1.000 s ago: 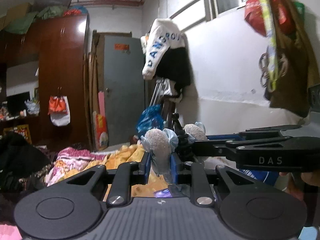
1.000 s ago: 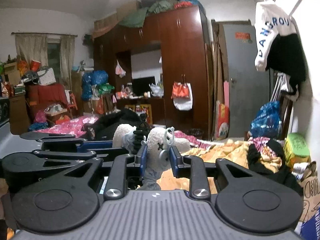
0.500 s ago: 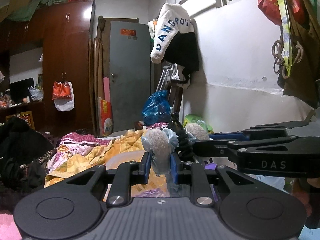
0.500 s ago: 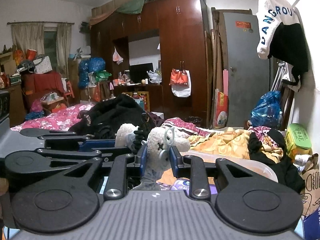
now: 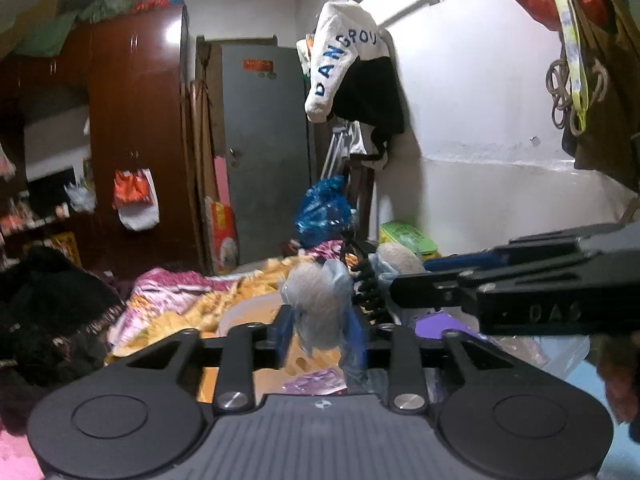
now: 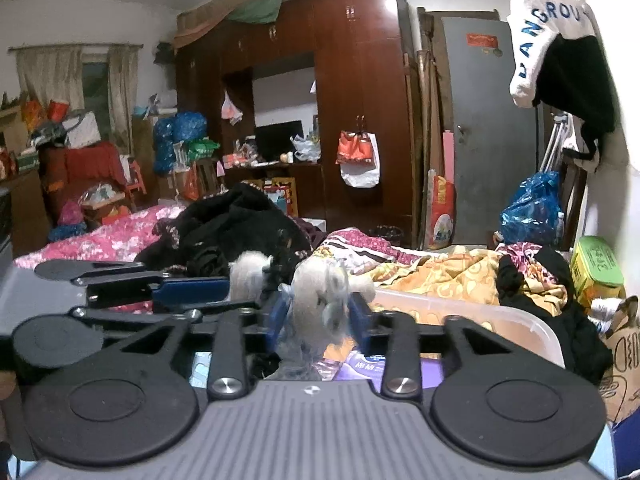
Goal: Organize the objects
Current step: 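Open both tools to drop the plush toys into the clear basket, then grasp the white-and-orange medicine box with both tools from its two ends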
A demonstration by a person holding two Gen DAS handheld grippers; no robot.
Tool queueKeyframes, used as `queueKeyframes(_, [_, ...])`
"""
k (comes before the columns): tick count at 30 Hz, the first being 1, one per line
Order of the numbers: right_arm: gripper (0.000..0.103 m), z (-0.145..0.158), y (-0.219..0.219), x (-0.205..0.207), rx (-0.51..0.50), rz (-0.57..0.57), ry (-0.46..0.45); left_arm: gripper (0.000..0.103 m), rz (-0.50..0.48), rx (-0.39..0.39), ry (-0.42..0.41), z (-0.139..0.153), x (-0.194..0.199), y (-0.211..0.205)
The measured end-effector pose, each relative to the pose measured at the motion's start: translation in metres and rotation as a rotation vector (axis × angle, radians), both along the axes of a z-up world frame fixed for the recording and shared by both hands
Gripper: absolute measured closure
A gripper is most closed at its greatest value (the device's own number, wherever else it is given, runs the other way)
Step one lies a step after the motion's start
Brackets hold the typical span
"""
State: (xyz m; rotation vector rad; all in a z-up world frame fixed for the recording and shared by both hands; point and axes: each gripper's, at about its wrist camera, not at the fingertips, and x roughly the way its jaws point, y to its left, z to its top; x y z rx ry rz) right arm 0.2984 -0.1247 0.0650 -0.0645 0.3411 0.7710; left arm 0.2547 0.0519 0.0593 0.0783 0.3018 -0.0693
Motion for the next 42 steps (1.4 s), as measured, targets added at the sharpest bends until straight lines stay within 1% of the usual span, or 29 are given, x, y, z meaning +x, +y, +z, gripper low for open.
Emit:
queueKeyframes(1, [0.017, 0.001, -0.007, -0.003, 0.000, -0.020, -0.007, 0.044, 0.011, -0.001, -0.013, -0.001, -0.004, 0.001])
queueKeyframes(3, [0.005, 0.001, -0.026, -0.015, 0.005, -0.038, -0.044, 0.037, 0.008, -0.030, -0.046, -0.002, -0.020, 0.003])
queueKeyframes(5, [0.001, -0.002, -0.052, -0.030, 0.009, -0.036, -0.052, 0.037, -0.014, -0.046, -0.070, -0.004, -0.041, 0.003])
queueKeyframes(6, [0.000, -0.005, -0.066, -0.037, 0.004, -0.031, -0.043, 0.034, -0.021, -0.044, -0.080, -0.006, -0.054, 0.002])
queueKeyframes(7, [0.000, -0.010, -0.080, -0.045, -0.010, -0.018, -0.032, 0.028, -0.033, -0.042, -0.084, -0.010, -0.067, -0.001])
queueKeyframes(8, [0.000, -0.015, -0.088, -0.049, -0.024, -0.013, -0.020, 0.025, -0.050, -0.040, -0.082, -0.015, -0.080, -0.004])
queueKeyframes(10, [0.000, -0.032, -0.104, -0.057, -0.071, -0.020, 0.038, 0.024, -0.093, -0.041, -0.047, -0.030, -0.102, -0.014])
queueKeyframes(11, [0.000, -0.042, -0.107, -0.057, -0.098, -0.023, 0.077, 0.024, -0.112, -0.051, -0.015, -0.038, -0.107, -0.019])
queueKeyframes(13, [0.000, -0.061, -0.113, -0.053, -0.119, -0.007, 0.175, 0.024, -0.155, -0.087, 0.079, -0.052, -0.106, -0.027])
queueKeyframes(15, [0.000, -0.076, -0.111, -0.046, -0.130, -0.001, 0.253, 0.024, -0.185, -0.126, 0.175, -0.064, -0.095, -0.036])
queueKeyframes(16, [0.000, -0.083, -0.109, -0.042, -0.144, 0.003, 0.277, 0.024, -0.197, -0.133, 0.199, -0.067, -0.088, -0.040])
queueKeyframes(20, [0.000, -0.099, -0.114, -0.041, -0.129, 0.072, 0.292, 0.027, -0.256, -0.131, 0.232, -0.078, -0.072, -0.051])
queueKeyframes(23, [0.002, -0.102, -0.110, -0.042, -0.153, 0.092, 0.263, 0.028, -0.300, -0.102, 0.257, -0.089, -0.070, -0.056])
queueKeyframes(25, [0.008, -0.104, -0.108, -0.042, -0.161, 0.101, 0.260, 0.030, -0.315, -0.087, 0.274, -0.094, -0.068, -0.059])
queueKeyframes(26, [0.010, -0.109, -0.110, -0.044, -0.165, 0.107, 0.254, 0.031, -0.326, -0.083, 0.279, -0.096, -0.068, -0.061])
queueKeyframes(29, [0.023, -0.116, -0.108, -0.046, -0.183, 0.129, 0.227, 0.033, -0.350, -0.065, 0.291, -0.103, -0.066, -0.066])
queueKeyframes(30, [0.033, -0.117, -0.107, -0.047, -0.188, 0.138, 0.222, 0.034, -0.346, -0.054, 0.293, -0.104, -0.066, -0.069])
queueKeyframes(31, [0.036, -0.117, -0.105, -0.048, -0.193, 0.143, 0.218, 0.038, -0.346, -0.046, 0.294, -0.106, -0.065, -0.071])
queueKeyframes(32, [0.037, -0.117, -0.105, -0.050, -0.196, 0.140, 0.201, 0.039, -0.344, -0.040, 0.294, -0.107, -0.065, -0.072])
queueKeyframes(34, [0.038, -0.116, -0.104, -0.055, -0.213, 0.136, 0.164, 0.054, -0.314, -0.004, 0.283, -0.107, -0.067, -0.075])
queueKeyframes(35, [0.038, -0.116, -0.104, -0.057, -0.216, 0.136, 0.154, 0.055, -0.306, 0.004, 0.274, -0.107, -0.068, -0.076])
queueKeyframes(38, [0.040, -0.113, -0.103, -0.066, -0.233, 0.131, 0.115, 0.056, -0.314, -0.010, 0.265, -0.106, -0.073, -0.075])
queueKeyframes(42, [0.041, -0.110, -0.100, -0.075, -0.249, 0.114, 0.079, 0.057, -0.304, 0.008, 0.238, -0.104, -0.078, -0.079])
